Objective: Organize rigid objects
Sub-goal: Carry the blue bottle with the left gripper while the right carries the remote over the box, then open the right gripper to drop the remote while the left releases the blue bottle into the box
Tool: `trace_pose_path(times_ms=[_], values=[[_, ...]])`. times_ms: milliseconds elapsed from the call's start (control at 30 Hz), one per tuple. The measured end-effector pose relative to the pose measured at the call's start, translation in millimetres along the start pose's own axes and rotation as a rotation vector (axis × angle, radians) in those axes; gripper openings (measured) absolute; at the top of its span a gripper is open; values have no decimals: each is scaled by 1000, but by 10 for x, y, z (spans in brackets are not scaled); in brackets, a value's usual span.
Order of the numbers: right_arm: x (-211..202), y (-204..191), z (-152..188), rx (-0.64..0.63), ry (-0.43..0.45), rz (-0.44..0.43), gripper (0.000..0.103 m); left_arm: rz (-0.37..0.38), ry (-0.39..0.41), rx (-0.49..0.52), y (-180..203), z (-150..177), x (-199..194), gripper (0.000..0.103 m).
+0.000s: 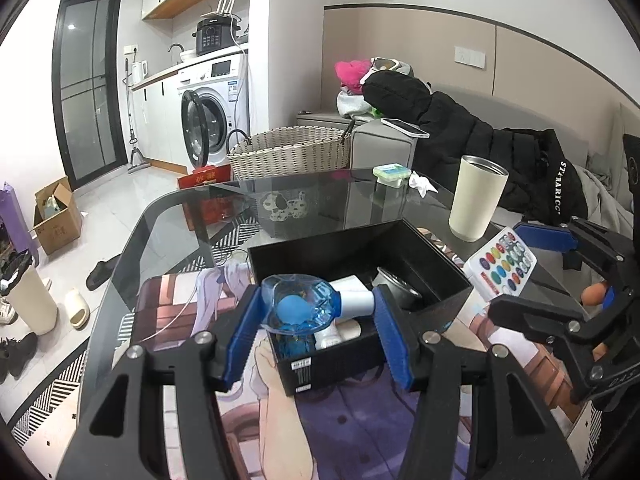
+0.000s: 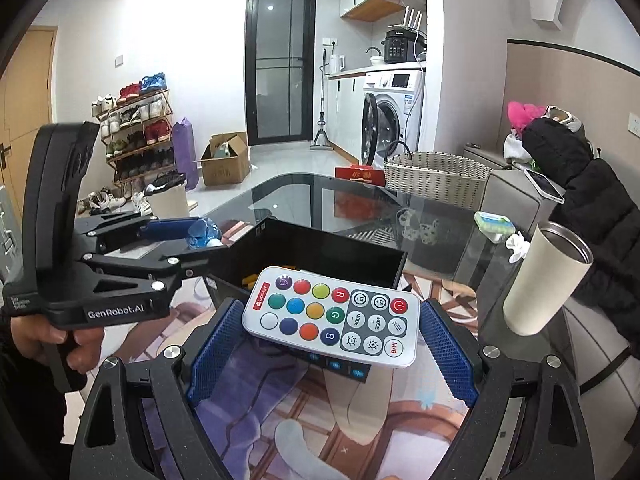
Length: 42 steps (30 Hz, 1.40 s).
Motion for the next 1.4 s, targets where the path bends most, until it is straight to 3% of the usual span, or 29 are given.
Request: trace_pose_path(times_ms=[900, 1400], values=[[674, 83, -78, -16, 26, -45, 90, -42, 5, -11, -142, -36, 600, 56], [816, -11, 42, -54, 38, -26, 90, -71, 57, 27, -104, -15, 629, 56]])
Point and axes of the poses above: each gripper's, at about its wrist camera, not at the fingertips, and x roughly the way its jaws point, y to its right, z to its underside, the point moved 6 cm from there along x, roughly the way its jaws point, and after that the axes turned 8 degrees about -x, right-handed, at the moved point
